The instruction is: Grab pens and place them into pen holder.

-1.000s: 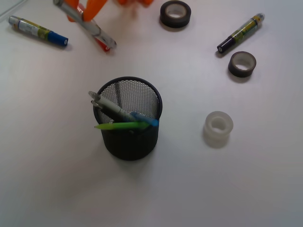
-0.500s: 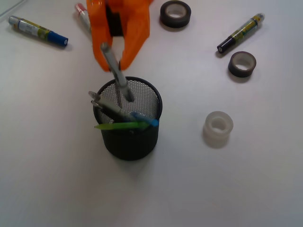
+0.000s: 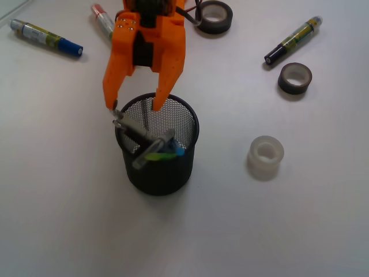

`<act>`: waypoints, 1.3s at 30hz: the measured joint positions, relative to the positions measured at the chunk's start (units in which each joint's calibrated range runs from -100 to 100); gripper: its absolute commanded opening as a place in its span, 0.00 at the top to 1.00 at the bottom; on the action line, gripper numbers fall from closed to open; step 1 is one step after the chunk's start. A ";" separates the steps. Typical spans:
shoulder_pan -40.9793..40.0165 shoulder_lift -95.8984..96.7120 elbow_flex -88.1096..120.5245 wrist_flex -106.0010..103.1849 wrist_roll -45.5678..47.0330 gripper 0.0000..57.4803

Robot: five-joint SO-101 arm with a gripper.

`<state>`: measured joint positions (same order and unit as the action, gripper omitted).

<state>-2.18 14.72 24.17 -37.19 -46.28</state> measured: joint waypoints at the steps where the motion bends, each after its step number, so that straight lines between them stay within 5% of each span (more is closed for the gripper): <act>1: 0.00 -0.09 -0.63 0.09 1.56 0.68; 13: -0.37 -25.61 -1.08 26.00 25.40 0.68; 19: -2.52 -42.94 7.91 39.14 36.19 0.96; 39: 0.67 -97.39 63.97 70.24 39.41 0.99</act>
<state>-1.52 -82.67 88.14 33.05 -6.86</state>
